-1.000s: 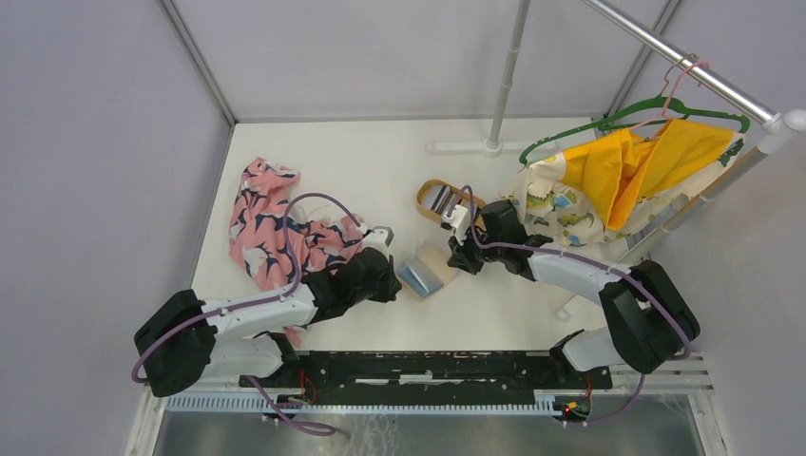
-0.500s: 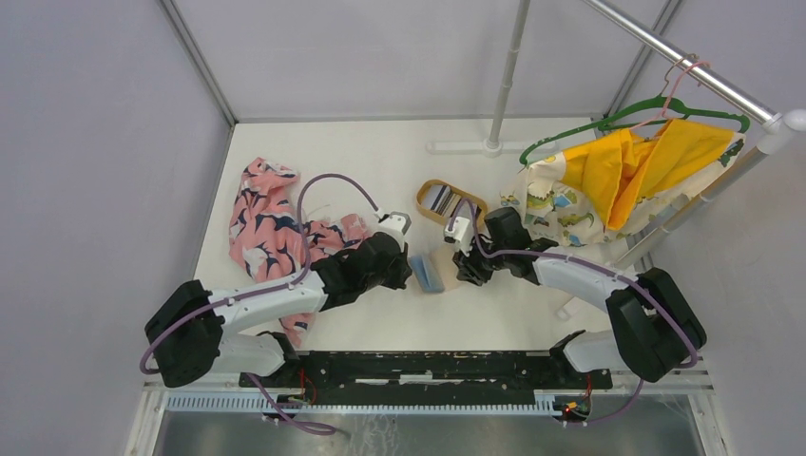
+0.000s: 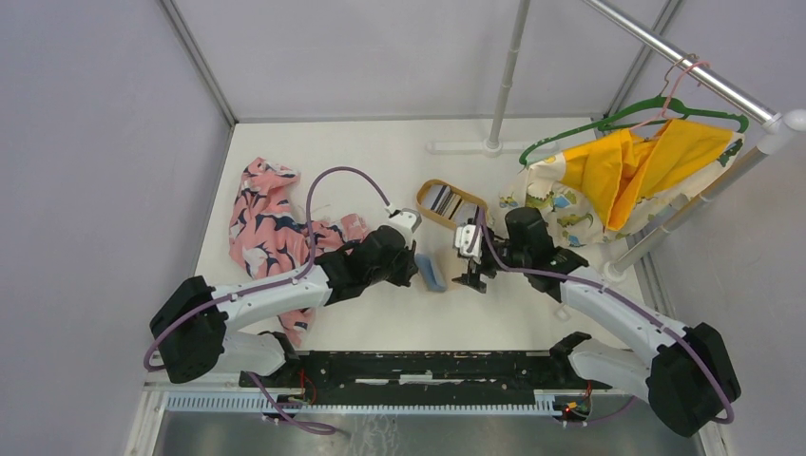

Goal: Put the credit cards into the card holder
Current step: Open the card holder at the center of the board.

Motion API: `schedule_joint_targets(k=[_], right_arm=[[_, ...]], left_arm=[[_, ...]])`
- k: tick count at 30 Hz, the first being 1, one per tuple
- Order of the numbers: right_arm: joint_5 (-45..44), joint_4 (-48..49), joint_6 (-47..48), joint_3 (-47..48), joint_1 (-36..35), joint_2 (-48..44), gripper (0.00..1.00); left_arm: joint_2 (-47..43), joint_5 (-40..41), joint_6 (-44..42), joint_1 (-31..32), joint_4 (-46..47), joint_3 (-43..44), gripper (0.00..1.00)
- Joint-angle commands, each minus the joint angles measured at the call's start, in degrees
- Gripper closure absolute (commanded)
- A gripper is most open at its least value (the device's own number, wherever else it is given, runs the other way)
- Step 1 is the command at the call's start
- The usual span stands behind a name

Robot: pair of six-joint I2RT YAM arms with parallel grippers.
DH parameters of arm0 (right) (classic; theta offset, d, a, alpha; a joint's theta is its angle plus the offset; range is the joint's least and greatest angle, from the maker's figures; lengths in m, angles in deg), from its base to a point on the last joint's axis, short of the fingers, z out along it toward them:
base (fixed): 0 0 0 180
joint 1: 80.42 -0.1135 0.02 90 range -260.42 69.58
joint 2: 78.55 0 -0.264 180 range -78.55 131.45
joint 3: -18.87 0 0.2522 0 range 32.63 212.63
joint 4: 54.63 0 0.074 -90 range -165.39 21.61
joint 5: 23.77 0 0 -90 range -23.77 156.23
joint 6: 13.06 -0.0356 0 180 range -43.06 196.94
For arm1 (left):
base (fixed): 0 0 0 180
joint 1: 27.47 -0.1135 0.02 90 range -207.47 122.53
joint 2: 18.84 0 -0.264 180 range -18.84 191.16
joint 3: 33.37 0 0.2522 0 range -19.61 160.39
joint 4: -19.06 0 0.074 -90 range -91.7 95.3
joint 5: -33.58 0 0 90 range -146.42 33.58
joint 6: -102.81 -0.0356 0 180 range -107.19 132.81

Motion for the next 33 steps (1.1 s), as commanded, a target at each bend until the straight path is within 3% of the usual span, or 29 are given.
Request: schedule_joint_targets(k=[1,4,6,10,16,33], right_arm=[[8.01,6.15,10.96,-4.73,-3.26,-3.30,0.02],[5.56,11.34,19.91,-7.76,-7.92,-2.80,0.02],[5.97,12.18,20.48,-5.91,-9.15,0.59,0.02],[4.16,11.08,17.26,-0.46,-10.03,7.47,0.02],[2.00,16.11,13.03,-4.98,-9.99,8.88,0.02],[-3.40,18.26,6.70,-3.49,-9.96,12.37,0.16]], left_arm=[[-0.44,-1.56,-3.19,0.25,2.46,1.46,0.98],[-0.77,-1.80,-2.70,0.21,3.61,0.03,0.98],[-0.94,-2.12,-2.45,0.20,4.03,-0.50,0.98],[-1.33,-2.72,-1.84,0.14,5.79,-1.71,0.98],[-1.76,-4.19,-1.39,0.16,6.57,-2.49,0.98],[-3.99,-5.67,-0.50,0.29,7.29,-5.62,0.98]])
